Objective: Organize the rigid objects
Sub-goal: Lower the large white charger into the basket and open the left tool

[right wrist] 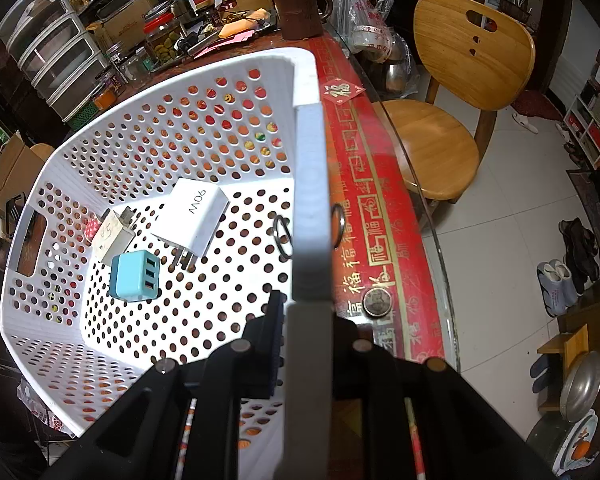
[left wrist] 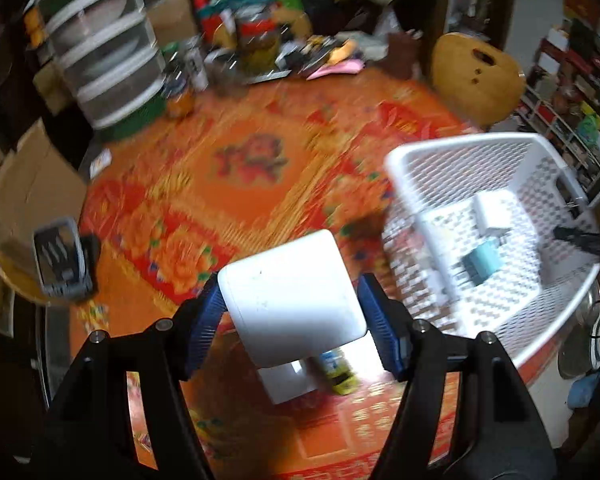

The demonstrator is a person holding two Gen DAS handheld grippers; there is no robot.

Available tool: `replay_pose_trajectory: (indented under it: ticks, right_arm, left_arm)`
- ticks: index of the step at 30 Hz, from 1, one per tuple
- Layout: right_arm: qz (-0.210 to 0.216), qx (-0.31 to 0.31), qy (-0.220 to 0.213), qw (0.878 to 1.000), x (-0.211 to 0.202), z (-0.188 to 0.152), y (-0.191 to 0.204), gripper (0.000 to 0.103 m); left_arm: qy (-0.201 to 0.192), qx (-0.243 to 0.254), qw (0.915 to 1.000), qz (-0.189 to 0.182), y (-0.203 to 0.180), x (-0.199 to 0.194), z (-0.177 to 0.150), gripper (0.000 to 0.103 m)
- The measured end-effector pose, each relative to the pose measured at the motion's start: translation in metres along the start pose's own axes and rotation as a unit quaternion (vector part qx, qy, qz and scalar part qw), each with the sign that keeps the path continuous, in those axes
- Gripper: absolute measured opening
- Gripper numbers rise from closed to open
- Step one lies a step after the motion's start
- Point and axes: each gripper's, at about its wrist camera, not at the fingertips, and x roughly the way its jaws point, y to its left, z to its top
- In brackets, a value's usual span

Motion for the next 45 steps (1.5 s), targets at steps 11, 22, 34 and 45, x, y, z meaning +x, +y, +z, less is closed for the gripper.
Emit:
replay_pose_trajectory:
  ticks: [11, 22, 34, 45]
  right_arm:
    - [0.000, 0.000, 0.000, 1.000, 0.000, 0.000, 0.000, 0.017]
    - [0.000, 0.000, 0.000, 1.000, 0.000, 0.000, 0.001, 0.017]
    - [0.000, -0.001, 0.001, 1.000, 0.000, -0.001, 0.003, 0.017]
    - [0.000, -0.002, 0.001, 1.000, 0.000, -0.001, 0.003, 0.017]
  left_arm:
    - [-0.015, 0.094, 0.9949, -0.033, -0.117, -0.026, 0.040, 0.065]
    - [0.056, 0.161, 0.9805, -0.098, -0.216, 0.036, 0.040, 0.065]
    - [0.096, 0.188, 0.9708, -0.114, -0.268, 0.079, 0.030, 0.065]
    - [0.113, 0.196, 0.9680, -0.109, -0.282, 0.097, 0.026, 0.065]
